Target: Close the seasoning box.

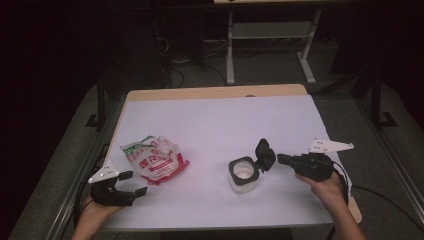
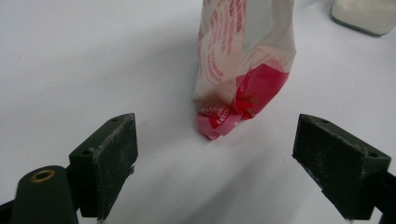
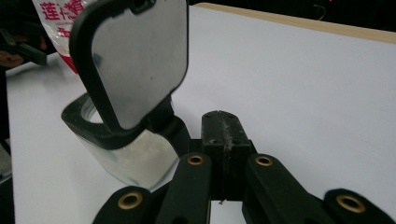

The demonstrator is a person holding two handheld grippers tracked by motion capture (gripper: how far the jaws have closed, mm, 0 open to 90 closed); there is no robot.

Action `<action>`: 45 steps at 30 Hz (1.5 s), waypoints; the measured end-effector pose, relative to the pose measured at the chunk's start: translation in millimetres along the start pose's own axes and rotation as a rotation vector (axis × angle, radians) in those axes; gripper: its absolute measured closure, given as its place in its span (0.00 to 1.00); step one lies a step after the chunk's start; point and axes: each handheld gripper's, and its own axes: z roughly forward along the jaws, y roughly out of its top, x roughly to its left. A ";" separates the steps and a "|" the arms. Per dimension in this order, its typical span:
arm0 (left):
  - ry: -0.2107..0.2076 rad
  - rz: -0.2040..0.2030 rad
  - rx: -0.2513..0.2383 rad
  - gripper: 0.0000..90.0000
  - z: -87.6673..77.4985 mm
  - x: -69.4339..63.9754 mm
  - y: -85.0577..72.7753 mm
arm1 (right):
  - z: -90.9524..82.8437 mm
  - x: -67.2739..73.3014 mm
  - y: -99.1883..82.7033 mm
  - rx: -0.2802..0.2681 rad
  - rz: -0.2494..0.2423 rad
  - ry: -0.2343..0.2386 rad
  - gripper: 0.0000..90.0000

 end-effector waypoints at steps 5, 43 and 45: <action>0.011 -0.004 -0.003 0.15 -0.6 -0.5 -0.6 | 6.1 1.0 10.0 -0.022 0.011 0.019 1.00; -0.003 -0.004 -0.022 0.16 0.2 -1.8 -1.1 | 36.2 50.4 20.2 -0.007 -0.109 0.111 1.00; -0.005 -0.006 -0.024 0.16 -0.2 -1.6 -1.1 | 35.1 49.5 20.0 -0.010 -0.108 0.106 1.00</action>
